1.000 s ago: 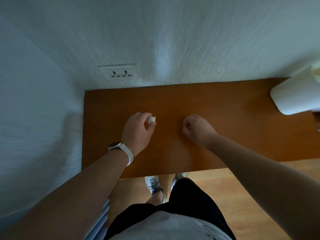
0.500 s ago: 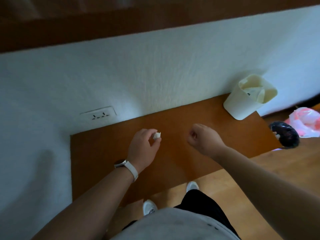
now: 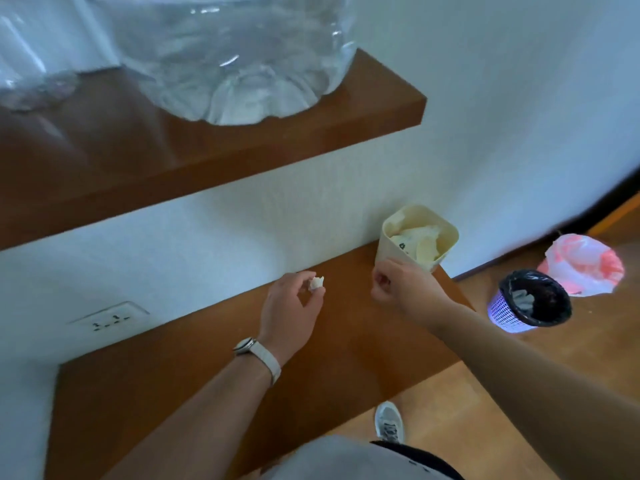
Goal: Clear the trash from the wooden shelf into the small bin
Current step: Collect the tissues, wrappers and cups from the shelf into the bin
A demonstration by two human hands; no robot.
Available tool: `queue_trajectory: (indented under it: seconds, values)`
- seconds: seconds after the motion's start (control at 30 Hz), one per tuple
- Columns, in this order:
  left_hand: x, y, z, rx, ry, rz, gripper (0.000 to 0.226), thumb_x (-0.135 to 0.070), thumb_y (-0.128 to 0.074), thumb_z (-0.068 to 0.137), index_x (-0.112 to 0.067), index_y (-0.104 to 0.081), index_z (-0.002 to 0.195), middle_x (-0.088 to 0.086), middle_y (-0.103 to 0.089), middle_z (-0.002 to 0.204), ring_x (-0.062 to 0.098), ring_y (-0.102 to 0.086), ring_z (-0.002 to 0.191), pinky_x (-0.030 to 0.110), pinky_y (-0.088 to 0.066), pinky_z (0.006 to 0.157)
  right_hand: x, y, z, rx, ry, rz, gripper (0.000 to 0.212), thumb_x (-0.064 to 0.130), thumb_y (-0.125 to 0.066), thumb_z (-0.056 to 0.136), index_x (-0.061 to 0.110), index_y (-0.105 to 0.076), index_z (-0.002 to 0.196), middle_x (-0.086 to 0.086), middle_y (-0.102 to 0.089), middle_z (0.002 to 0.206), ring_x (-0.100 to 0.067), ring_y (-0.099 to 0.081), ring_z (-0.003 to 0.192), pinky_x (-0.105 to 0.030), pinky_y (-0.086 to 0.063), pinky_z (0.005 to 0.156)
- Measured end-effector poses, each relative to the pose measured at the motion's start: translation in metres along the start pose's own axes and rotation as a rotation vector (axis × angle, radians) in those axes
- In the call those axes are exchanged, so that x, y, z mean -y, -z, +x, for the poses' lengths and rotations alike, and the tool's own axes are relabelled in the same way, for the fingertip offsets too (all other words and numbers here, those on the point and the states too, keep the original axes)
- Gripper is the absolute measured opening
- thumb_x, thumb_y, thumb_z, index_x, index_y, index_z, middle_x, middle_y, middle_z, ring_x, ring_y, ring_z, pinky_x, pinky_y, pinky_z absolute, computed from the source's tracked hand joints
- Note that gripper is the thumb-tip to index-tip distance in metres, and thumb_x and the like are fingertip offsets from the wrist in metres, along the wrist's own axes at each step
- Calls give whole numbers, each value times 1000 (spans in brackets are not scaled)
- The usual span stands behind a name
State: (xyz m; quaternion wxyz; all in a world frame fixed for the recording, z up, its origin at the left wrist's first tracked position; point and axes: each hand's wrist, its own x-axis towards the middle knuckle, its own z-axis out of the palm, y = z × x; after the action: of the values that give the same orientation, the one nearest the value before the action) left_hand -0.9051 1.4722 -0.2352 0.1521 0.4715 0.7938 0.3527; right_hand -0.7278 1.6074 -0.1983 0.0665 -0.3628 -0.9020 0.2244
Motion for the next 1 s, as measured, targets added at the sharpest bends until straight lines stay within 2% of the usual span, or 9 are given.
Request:
queue_trajectory:
  seconds: [0.13, 0.33, 0.47, 0.67, 0.87, 1.0]
  values:
    - [-49, -34, 31, -18, -28, 4, 29, -36, -58, 94, -23, -60, 120, -12, -59, 106, 4, -54, 98, 21, -48, 83, -49, 33, 18, -80, -5, 17, 10, 24, -58, 86, 18, -55, 79, 5, -56, 79, -18, -52, 71, -35, -47, 61]
    - [-105, -77, 78, -25, 20, -6, 30, -36, -59, 92, -26, -60, 121, -14, -57, 107, 3, -53, 99, 23, -47, 85, -112, 61, 41, -85, -7, 8, 10, 26, -53, 87, 19, -53, 80, 2, -57, 76, -19, -50, 71, -35, -47, 62]
    - [-130, -101, 102, -14, 48, 18, 29, -37, -60, 93, -26, -61, 119, -12, -58, 108, 2, -53, 96, 8, -37, 75, -137, 72, 57, -108, 43, 6, 11, 23, -53, 88, 14, -57, 85, 0, -58, 80, -21, -52, 74, -36, -47, 64]
    - [-144, -116, 117, 54, 75, 136, 31, -34, -57, 94, -24, -58, 124, -8, -60, 118, 12, -54, 109, 30, -47, 93, -162, 70, 74, -80, 69, -6, 12, 23, -51, 91, 14, -58, 88, 3, -53, 81, -19, -52, 74, -35, -48, 66]
    - [-141, -117, 118, 129, 104, 164, 34, -33, -56, 95, -24, -56, 128, -7, -57, 129, 13, -51, 118, 28, -42, 97, -177, 64, 79, -40, 101, -53, 23, 24, -45, 95, 13, -64, 89, -1, -59, 83, -19, -55, 77, -34, -48, 69]
    - [-137, -117, 114, 141, 104, 188, 38, -35, -55, 96, -24, -53, 132, -7, -56, 131, 12, -49, 119, 23, -38, 93, -185, 63, 76, -6, 118, -115, 26, 27, -42, 98, 15, -64, 95, 0, -62, 90, -17, -57, 82, -33, -49, 74]
